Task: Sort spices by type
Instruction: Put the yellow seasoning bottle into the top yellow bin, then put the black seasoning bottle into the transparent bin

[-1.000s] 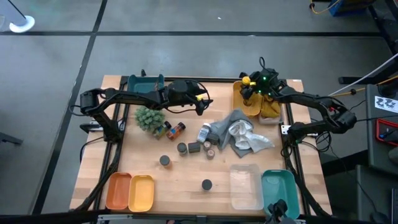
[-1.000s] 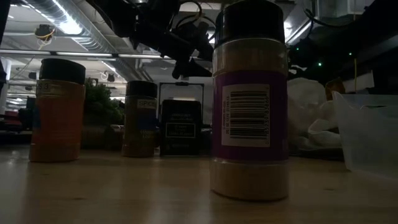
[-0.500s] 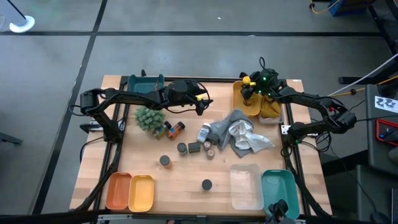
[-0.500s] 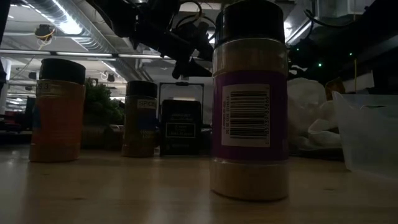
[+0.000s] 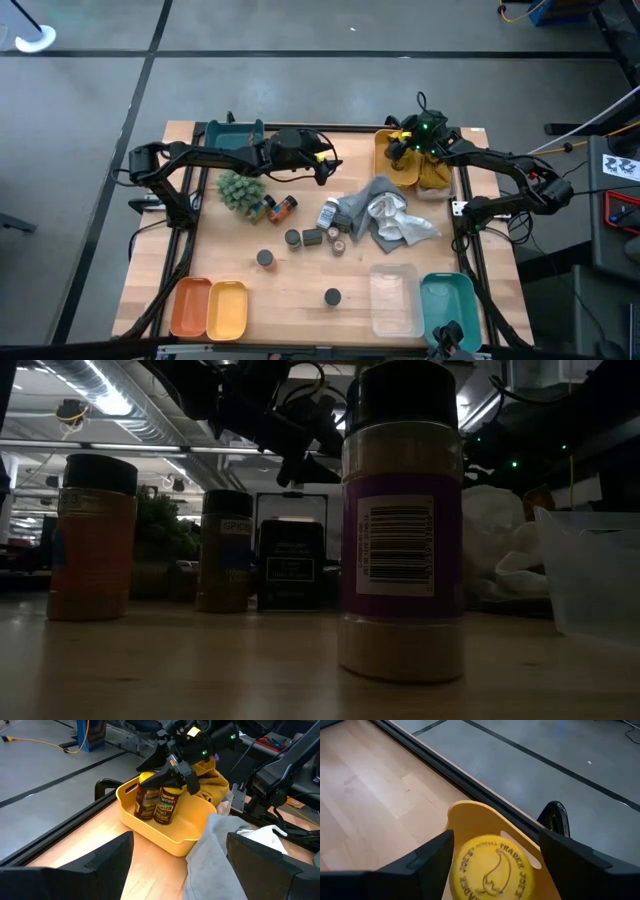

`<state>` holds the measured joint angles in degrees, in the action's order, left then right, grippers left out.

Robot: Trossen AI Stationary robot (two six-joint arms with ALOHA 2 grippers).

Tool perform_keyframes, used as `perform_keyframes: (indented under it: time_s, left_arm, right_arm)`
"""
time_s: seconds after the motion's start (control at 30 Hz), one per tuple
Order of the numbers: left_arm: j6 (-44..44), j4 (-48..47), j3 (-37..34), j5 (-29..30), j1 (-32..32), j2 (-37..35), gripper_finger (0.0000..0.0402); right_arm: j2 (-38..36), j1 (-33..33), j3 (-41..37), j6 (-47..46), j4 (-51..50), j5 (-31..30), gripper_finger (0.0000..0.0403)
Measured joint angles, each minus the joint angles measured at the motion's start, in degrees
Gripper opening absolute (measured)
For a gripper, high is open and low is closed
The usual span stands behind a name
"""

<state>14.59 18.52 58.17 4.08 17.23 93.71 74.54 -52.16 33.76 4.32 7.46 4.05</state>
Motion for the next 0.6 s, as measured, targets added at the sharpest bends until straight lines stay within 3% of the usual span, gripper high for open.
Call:
perform_keyframes:
  time_s: [0.6]
  left_arm:
    - [0.5,0.0,0.0,0.0,0.0,0.0,0.0301]
  right_arm:
    - [-0.3,0.0,2.6,0.0,-1.7,0.0,0.0292]
